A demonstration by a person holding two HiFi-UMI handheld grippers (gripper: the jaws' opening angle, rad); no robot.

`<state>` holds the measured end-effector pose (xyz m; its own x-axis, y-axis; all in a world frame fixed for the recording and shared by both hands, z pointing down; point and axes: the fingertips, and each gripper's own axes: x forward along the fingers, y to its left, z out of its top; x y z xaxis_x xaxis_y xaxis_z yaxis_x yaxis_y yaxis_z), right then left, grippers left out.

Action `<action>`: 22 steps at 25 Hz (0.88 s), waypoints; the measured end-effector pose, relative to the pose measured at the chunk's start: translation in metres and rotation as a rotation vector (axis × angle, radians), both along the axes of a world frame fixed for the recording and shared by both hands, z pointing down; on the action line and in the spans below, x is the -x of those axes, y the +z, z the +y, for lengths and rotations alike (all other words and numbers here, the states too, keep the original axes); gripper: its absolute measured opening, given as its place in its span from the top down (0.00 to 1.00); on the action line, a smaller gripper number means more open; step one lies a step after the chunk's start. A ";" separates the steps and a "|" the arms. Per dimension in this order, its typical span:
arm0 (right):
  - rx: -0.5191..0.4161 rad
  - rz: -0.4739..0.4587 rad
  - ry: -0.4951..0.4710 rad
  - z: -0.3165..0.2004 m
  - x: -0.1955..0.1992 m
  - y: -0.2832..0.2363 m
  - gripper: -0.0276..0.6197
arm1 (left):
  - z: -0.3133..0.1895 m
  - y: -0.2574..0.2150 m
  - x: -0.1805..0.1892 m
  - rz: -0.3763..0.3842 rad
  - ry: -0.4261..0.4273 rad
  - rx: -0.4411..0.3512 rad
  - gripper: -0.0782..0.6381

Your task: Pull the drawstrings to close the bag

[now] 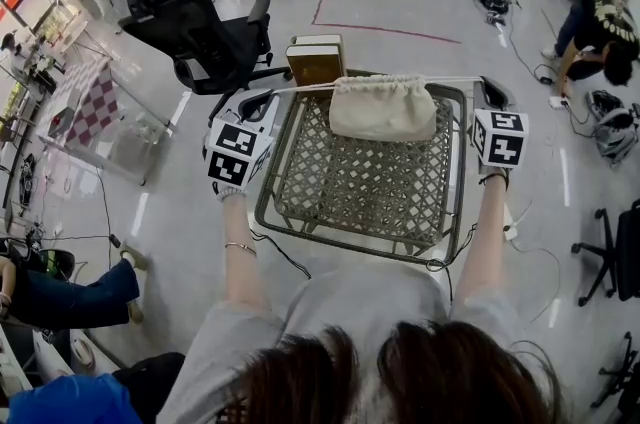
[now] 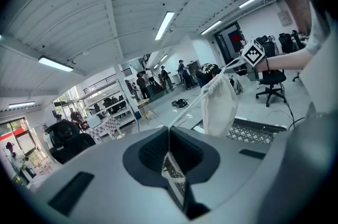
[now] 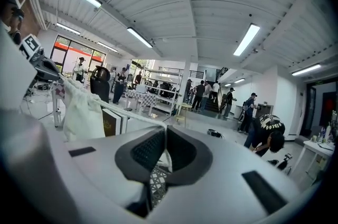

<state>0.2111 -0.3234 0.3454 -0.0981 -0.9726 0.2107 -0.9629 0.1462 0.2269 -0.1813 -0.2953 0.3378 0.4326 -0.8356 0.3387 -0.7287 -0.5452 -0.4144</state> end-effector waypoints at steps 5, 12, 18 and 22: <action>-0.003 -0.009 0.023 0.002 -0.005 -0.002 0.92 | 0.001 0.000 0.001 0.002 0.003 -0.002 0.85; -0.011 -0.080 0.082 0.000 -0.025 0.000 0.92 | -0.005 -0.008 -0.004 0.043 0.006 -0.012 0.85; -0.022 -0.107 0.102 0.001 -0.029 -0.004 0.92 | -0.006 -0.006 0.003 0.037 0.006 -0.012 0.85; -0.028 -0.116 0.115 0.002 -0.032 -0.006 0.92 | -0.005 -0.007 0.005 0.035 0.005 -0.017 0.85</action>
<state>0.2434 -0.3214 0.3393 -0.0077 -0.9842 0.1771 -0.9929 0.0286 0.1155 -0.1860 -0.3001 0.3306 0.4478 -0.8390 0.3090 -0.7404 -0.5417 -0.3980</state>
